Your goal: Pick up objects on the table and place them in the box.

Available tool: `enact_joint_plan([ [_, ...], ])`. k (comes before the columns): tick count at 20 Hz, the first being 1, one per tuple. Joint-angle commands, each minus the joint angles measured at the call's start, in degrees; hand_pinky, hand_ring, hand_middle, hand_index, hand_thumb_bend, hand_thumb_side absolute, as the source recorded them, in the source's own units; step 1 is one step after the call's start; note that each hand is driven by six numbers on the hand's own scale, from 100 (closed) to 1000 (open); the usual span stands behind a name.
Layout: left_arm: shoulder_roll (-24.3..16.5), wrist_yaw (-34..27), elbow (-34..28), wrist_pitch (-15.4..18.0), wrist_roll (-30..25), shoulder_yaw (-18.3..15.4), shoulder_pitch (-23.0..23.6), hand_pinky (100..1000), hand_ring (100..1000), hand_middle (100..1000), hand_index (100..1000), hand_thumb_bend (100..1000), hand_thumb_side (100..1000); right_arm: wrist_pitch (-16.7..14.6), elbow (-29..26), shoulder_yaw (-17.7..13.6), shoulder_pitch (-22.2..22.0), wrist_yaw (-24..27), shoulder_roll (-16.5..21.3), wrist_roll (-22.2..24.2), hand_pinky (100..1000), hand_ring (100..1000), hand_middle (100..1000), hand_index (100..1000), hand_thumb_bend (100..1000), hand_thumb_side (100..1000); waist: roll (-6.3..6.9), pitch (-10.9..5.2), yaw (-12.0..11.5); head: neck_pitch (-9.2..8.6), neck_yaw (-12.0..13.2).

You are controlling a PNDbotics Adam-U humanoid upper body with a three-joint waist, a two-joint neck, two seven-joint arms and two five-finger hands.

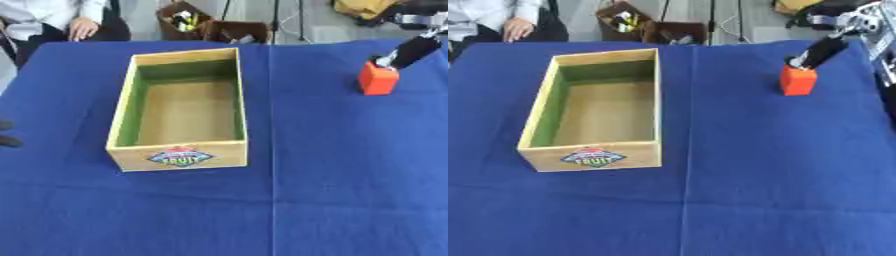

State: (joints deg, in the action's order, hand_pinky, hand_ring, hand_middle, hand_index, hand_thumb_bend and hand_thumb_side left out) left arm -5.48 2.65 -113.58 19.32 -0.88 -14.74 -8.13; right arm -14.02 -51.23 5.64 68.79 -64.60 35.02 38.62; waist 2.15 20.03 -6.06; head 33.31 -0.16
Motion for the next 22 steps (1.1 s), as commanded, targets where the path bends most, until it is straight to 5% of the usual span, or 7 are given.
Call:
enact_joint_plan([
  [1,-0.6,0.1,-1.0,0.1,-0.3,0.1,-0.3,501,632,606,871,339,817,-0.1,0.1,-0.6,1.8,-2.4,1.5,-0.5,913,996,990,1000,543,639,-0.07,-1.0,-0.1,-0.83,-0.2],
  [8,-0.7,0.2,-1.0,0.1,-0.5,0.1,-0.3,501,633,606,871,339,807,-0.4,1.8,-0.4,2.7,-8.3,1.9,-2.5,889,975,1000,1000,442,684,-0.2,-0.76,-0.1,-1.07,-0.4],
  [17,-0.7,0.4,-1.0,-0.1,-0.7,0.1,-0.4,502,633,606,871,339,804,-4.3,4.4,-0.2,2.9,-12.2,3.6,-3.2,886,961,1000,1000,201,681,-0.37,-0.47,0.2,-0.92,0.0],
  [22,-0.6,0.6,-1.0,-0.2,-0.9,0.1,-0.3,502,633,606,871,338,806,-6.4,3.7,-0.6,2.4,-7.2,3.8,-2.7,918,977,1000,1000,399,642,-0.2,-0.5,0.3,-0.73,0.1],
])
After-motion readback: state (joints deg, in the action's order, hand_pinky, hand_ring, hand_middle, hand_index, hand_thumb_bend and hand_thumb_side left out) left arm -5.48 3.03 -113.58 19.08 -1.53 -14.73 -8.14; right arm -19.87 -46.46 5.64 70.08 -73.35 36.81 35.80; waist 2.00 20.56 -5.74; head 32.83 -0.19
